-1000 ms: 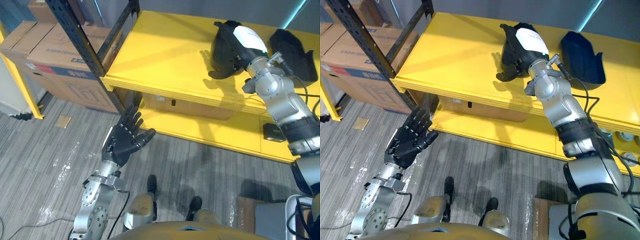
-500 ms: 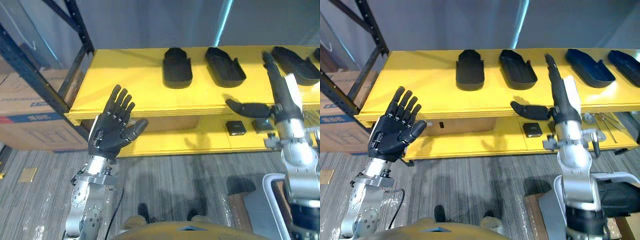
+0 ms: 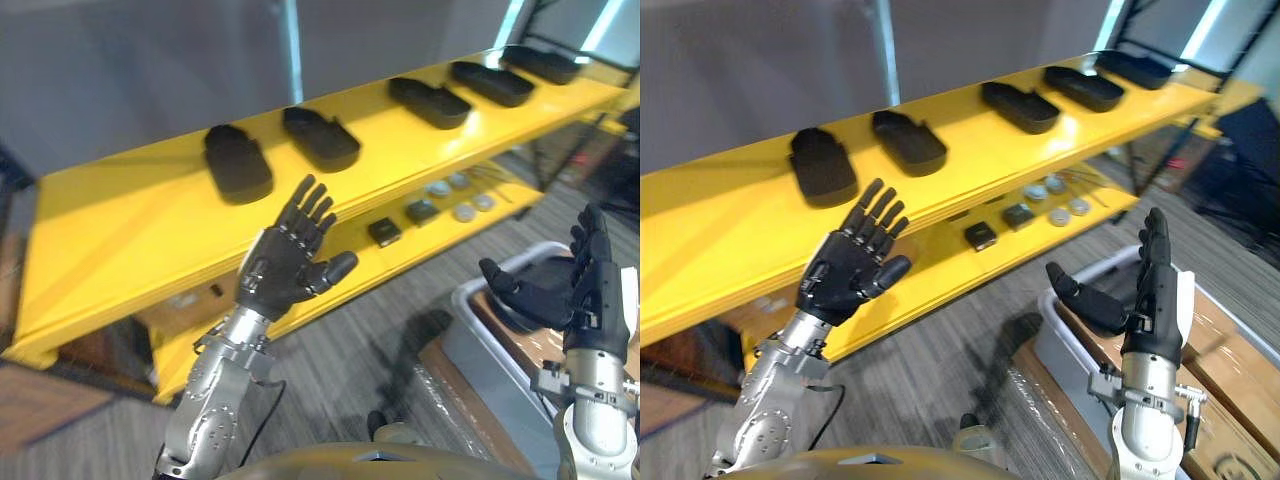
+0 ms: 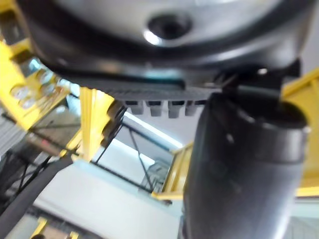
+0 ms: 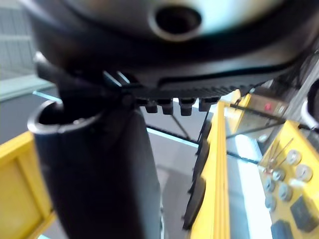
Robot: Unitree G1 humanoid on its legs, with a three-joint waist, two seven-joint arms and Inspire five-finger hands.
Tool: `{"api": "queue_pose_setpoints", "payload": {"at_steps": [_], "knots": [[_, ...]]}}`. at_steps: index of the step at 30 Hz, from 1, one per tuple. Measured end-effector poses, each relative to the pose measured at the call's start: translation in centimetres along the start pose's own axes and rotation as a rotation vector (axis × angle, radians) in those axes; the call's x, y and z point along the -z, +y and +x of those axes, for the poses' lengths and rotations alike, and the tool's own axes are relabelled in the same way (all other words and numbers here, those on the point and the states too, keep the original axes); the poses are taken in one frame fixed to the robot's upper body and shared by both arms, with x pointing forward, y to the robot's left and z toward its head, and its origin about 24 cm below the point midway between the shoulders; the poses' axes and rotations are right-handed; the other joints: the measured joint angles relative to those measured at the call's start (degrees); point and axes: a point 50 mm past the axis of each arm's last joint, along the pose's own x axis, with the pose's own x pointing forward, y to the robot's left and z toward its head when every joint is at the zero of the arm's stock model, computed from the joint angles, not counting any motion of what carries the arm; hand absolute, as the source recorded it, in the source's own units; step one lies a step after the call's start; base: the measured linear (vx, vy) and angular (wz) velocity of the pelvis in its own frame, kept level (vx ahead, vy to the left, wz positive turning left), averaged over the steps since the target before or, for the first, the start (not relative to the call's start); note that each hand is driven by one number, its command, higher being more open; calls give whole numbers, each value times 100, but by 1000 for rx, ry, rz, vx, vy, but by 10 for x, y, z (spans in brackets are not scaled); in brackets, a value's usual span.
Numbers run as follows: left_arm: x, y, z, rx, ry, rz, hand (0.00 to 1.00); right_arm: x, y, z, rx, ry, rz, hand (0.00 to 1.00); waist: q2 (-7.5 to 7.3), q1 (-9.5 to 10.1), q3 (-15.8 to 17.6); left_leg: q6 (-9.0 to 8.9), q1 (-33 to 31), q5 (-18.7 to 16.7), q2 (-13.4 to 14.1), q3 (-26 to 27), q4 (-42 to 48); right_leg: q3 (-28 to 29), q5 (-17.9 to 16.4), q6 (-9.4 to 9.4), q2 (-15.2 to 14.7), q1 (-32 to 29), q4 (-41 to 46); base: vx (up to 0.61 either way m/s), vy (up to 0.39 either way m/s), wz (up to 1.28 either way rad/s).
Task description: Walk over and take three plastic housings, then place them on the shelf
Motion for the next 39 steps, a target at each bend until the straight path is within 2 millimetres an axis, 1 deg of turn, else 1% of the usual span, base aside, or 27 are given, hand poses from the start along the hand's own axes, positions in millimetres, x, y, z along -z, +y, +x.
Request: {"api": "queue_pose_setpoints", "payload": {"at_steps": [2, 3, 4, 6, 8, 10, 11, 12, 13, 15, 16, 17, 20, 22, 26, 27, 28, 29, 31, 32, 33, 34, 35, 36, 37, 38, 39], "knots": [[8, -3, 2, -15, 24, -22, 100, 5, -3, -10, 19, 34, 8, 100, 14, -82, -21, -114, 98, -190, 149, 322, 230, 4, 21, 24, 48, -14, 18, 45, -46, -79], [13, -5, 3, -21, 43, -35, 100, 7, -4, -16, 34, 51, 29, 100, 20, -202, -26, -161, 108, -292, 253, 422, 385, 46, 41, -9, 112, -21, 32, 84, -77, -50], [18, -7, 4, -23, 58, -48, 100, 8, -4, -20, 50, 64, 55, 100, 93, -272, -63, -212, 94, -331, 356, 508, 535, 113, 46, -23, 185, -55, 53, 96, -81, -45], [23, -9, 5, -46, 65, -65, 100, 9, -1, -24, 48, 72, 106, 100, 167, -291, -87, -267, 90, -389, 501, 617, 740, 238, 50, -29, 301, -101, 82, 106, -86, -44], [23, -9, 6, -77, 56, -77, 100, 7, 9, -24, 8, 59, 148, 100, 175, -271, -88, -293, 68, -457, 626, 532, 944, 297, 51, -31, 404, -123, 94, 65, -79, -34], [19, -4, 5, -129, 31, -69, 100, -2, 29, -16, -70, 3, 235, 100, 183, -82, -86, -88, -159, -598, 675, -207, 1346, 483, 61, -55, 539, -313, 245, 33, -96, -54], [15, 0, 3, -160, 17, -61, 100, -8, 38, -11, -114, -39, 264, 100, 198, 52, -73, 36, -294, -710, 667, -756, 1571, 658, 50, -93, 592, -387, 295, -1, -56, -88], [10, 6, -2, -197, -3, -49, 100, -18, 51, -3, -174, -97, 294, 100, 247, 258, -15, 175, -458, -961, 639, -1574, 1918, 893, 60, -217, 623, -431, 305, -38, 40, -106], [5, 10, -9, -233, -30, -47, 100, -26, 61, 6, -235, -153, 303, 100, 363, 509, 41, 216, -556, -1239, 614, -2375, 2152, 1080, 57, -231, 720, -517, 370, -53, 124, -97], [-2, 12, -19, -258, -58, -38, 100, -28, 72, 14, -285, -178, 310, 100, 501, 754, 27, 128, -569, -1439, 511, -2940, 2162, 1231, 59, -201, 806, -677, 543, -83, 158, -54], [-5, 11, -23, -248, -77, -28, 100, -28, 79, 18, -295, -177, 320, 100, 504, 825, 34, -17, -609, -1526, 460, -2944, 2085, 1195, 60, -142, 760, -764, 582, -113, 163, -3], [-8, 12, -23, -238, -88, -18, 100, -24, 83, 18, -286, -155, 333, 100, 486, 912, 58, -75, -616, -1560, 389, -2961, 2043, 1193, 93, -87, 687, -788, 582, -111, 131, 18], [-11, 13, -26, -221, -94, 11, 100, -9, 93, 3, -280, -15, 424, 100, 189, 1021, 208, 49, -746, -1616, 156, -3031, 2269, 1139, 137, -14, 431, -780, 599, -134, 126, 14], [-11, 11, -26, -189, -92, 15, 100, -2, 91, -6, -256, 42, 444, 100, 166, 982, 267, 113, -792, -1700, 97, -3027, 2492, 1149, 159, 26, 384, -797, 677, -77, 104, -12], [-2, -1, -21, -119, -70, -23, 100, 9, 82, -26, -233, 126, 457, 100, 175, 961, 400, 261, -763, -1948, 105, -2573, 2959, 1073, 364, 55, 366, -899, 804, -129, 94, -69], [-1, -3, -19, -111, -66, -25, 100, 8, 82, -26, -253, 120, 483, 100, 166, 971, 512, 315, -675, -1955, 159, -2278, 2950, 731, 572, -192, 330, -894, 686, -301, 36, -109], [-1, -4, -16, -107, -60, -22, 100, 4, 86, -25, -275, 97, 519, 100, 189, 931, 552, 415, -708, -1893, 196, -1988, 2904, 343, 485, -571, 205, -996, 616, -329, 20, -111], [-1, -4, -14, -105, -61, -18, 100, 1, 89, -22, -290, 79, 529, 100, 176, 927, 571, 437, -724, -1846, 228, -1865, 2895, 106, 393, -665, 148, -1165, 924, -264, -6, -90], [-3, 3, -9, -109, -55, 8, 100, -12, 110, -13, -377, 7, 546, 100, 168, 932, 573, 406, -698, -1581, 361, -1520, 2691, -676, -178, -866, -226, -1492, 2553, -179, -42, -69], [-4, 6, -9, -117, -57, 14, 100, -14, 118, -11, -406, -10, 541, 100, 170, 936, 573, 383, -692, -1514, 421, -1473, 2652, -871, -321, -913, -353, -1484, 2914, -95, -92, -56], [-4, 10, -8, -136, -58, 19, 100, -17, 135, -5, -452, -31, 530, 100, 165, 980, 568, 309, -686, -1399, 550, -1367, 2600, -1182, -586, -982, -624, -1435, 3509, -64, -160, -55], [-4, 15, -9, -164, -59, 23, 100, -17, 150, 0, -488, -38, 514, 100, 151, 1043, 561, 201, -731, -1321, 692, -1305, 2610, -1414, -715, -1006, -887, -1258, 3841, -60, -194, -54], [-4, 18, -10, -180, -56, 23, 100, -15, 155, 0, -498, -29, 498, 100, 141, 1079, 554, 139, -758, -1283, 756, -1284, 2620, -1492, -718, -1011, -997, -1137, 3903, -55, -271, -48], [-2, 24, -12, -209, -48, 19, 100, -11, 161, 1, -507, -10, 488, 100, 71, 1178, 514, 19, -842, -1195, 840, -1248, 2663, -1532, -690, -955, -1150, -886, 3772, -58, -335, -37], [0, 29, -15, -238, -47, -7, 100, -7, 162, 2, -504, 12, 474, 100, -3, 1201, 485, -79, -1025, -1093, 896, -1336, 2740, -1600, -941, -471, -1010, -734, 3263, -68, -348, -36], [1, 30, -16, -248, -41, -14, 100, -6, 161, 3, -498, 14, 468, 100, 36, 1218, 485, -118, -1085, -1033, 925, -1424, 2666, -1683, -1019, -323, -935, -677, 2995, -72, -344, -52], [4, 31, -18, -264, -43, -40, 100, -1, 156, 4, -483, 28, 450, 100, 63, 1264, 482, -186, -1144, -853, 942, -1552, 2393, -1711, -1143, -106, -730, -487, 2270, -57, -347, -69]]}}
